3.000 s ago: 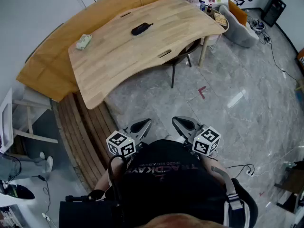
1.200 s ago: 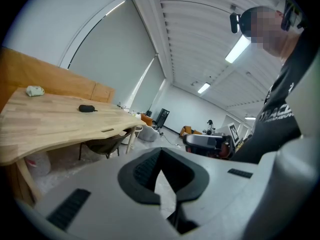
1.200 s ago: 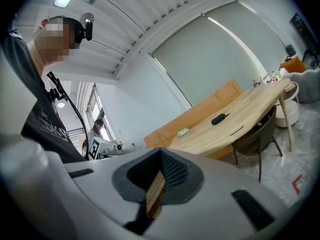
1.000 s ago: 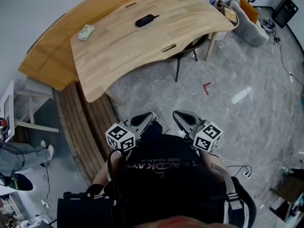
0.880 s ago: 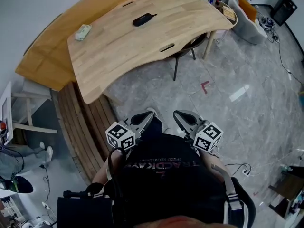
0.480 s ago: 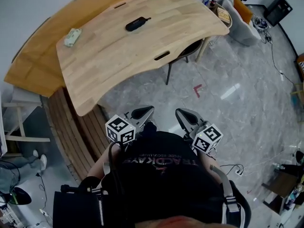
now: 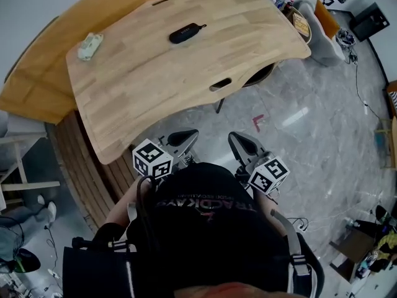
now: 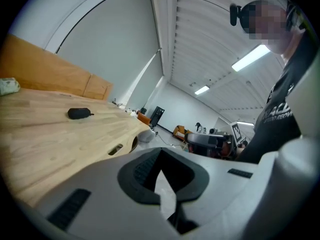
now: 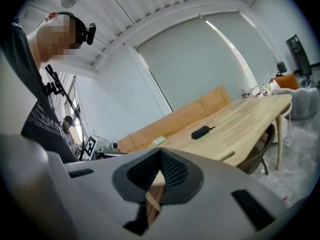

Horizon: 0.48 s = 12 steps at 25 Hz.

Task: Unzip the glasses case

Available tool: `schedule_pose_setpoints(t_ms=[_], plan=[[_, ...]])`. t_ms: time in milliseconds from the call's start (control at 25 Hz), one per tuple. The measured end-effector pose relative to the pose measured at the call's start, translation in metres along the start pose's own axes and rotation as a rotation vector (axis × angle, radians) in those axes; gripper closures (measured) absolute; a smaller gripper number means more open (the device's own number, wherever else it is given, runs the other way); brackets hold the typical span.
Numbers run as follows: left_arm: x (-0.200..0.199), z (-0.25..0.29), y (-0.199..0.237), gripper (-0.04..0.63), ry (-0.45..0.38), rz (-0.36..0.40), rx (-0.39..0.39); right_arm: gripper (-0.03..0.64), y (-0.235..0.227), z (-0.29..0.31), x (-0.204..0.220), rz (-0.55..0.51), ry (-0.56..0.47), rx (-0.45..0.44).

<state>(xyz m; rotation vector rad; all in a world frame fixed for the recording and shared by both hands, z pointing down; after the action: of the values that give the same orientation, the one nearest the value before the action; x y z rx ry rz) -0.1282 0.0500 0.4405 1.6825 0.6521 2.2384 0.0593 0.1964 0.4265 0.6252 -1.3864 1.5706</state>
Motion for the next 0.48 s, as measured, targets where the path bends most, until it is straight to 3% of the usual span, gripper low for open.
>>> schedule_pose_setpoints(t_ms=[480], plan=[[-0.011, -0.042, 0.043, 0.594, -0.106, -0.066, -0.134, 0.606, 0.001, 0.085, -0.029, -0.059, 0.117, -0.107]])
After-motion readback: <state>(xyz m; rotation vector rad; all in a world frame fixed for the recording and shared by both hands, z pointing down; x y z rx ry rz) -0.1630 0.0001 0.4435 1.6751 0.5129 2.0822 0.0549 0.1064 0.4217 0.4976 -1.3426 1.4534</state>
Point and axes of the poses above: the fingertips, and each gripper's own axes: z forward along the fingers, y to its left, x out of its underside, the point moved 9 cm from there along -z, backward along the fingers, and after that the axes turned 7 degrees about x, right-handed, at the moved point
